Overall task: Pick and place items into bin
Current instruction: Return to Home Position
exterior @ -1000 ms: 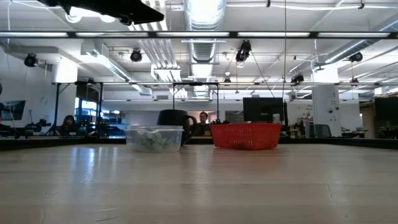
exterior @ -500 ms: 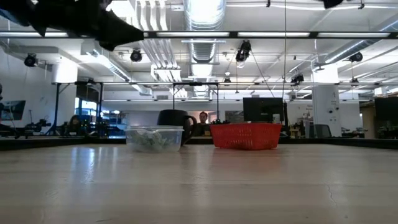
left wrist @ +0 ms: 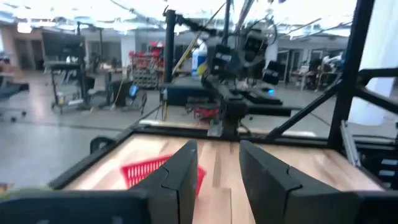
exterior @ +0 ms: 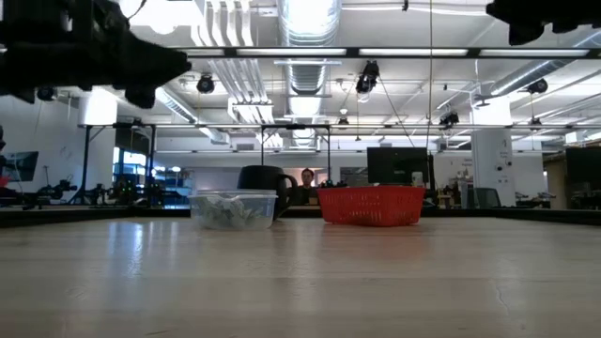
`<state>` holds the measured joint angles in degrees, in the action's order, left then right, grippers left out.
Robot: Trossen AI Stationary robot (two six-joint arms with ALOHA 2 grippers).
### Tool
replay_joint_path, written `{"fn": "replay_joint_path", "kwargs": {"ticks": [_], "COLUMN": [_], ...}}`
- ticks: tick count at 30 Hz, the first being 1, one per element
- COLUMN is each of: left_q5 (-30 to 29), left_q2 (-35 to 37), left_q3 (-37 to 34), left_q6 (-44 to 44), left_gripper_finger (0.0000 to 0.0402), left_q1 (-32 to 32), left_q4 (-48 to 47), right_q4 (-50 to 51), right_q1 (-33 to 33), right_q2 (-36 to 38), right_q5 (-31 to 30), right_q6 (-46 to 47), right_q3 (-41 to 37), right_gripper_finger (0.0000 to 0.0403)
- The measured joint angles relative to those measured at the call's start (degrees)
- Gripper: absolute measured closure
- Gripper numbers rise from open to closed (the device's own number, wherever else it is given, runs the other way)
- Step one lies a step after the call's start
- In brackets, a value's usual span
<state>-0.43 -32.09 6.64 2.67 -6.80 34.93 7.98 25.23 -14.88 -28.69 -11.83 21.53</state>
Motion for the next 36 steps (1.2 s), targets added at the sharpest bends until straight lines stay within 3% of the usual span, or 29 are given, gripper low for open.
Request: {"fn": "replay_joint_path", "kwargs": {"ticks": [6,13,15,23,25,28,34,36], "left_q5": [-5.40,-5.57,-5.52,-5.46,-5.46,-5.46,-5.45,-5.40], "left_q2": [0.65,1.37,2.38,11.09,14.57,20.73,30.92,30.39], "left_q3": [-5.15,-6.15,-6.15,-6.19,-6.19,-6.19,-6.23,-6.18], "left_q6": [1.38,-4.46,-6.62,-9.09,-9.31,-9.54,-10.35,-11.12], "left_gripper_finger": [0.0299,0.0299,0.0299,0.0299,0.0299,0.0299,0.0299,0.0299], "left_q1": [5.03,9.72,10.90,11.47,11.47,11.45,11.43,11.43], "left_q4": [3.31,6.59,6.44,-1.13,-5.37,-11.97,-20.03,-21.01], "right_q4": [3.54,8.81,7.98,5.73,4.60,3.70,-0.15,-0.88], "right_q1": [0.00,0.00,0.00,0.00,-0.02,0.00,-0.26,-1.01], "right_q2": [3.56,11.91,14.82,14.89,14.89,14.43,14.89,14.89], "right_q5": [0.26,1.41,2.13,0.50,4.14,15.34,17.37,17.21], "right_q6": [0.59,-0.03,-0.83,-3.44,-6.81,-9.64,-10.87,-11.30], "right_q3": [-1.52,-1.10,-1.39,-1.69,-1.76,-2.91,-5.89,-6.23], "right_gripper_finger": [0.0335,0.0335,0.0335,0.0335,0.0335,0.0335,0.0335,0.0335]}}
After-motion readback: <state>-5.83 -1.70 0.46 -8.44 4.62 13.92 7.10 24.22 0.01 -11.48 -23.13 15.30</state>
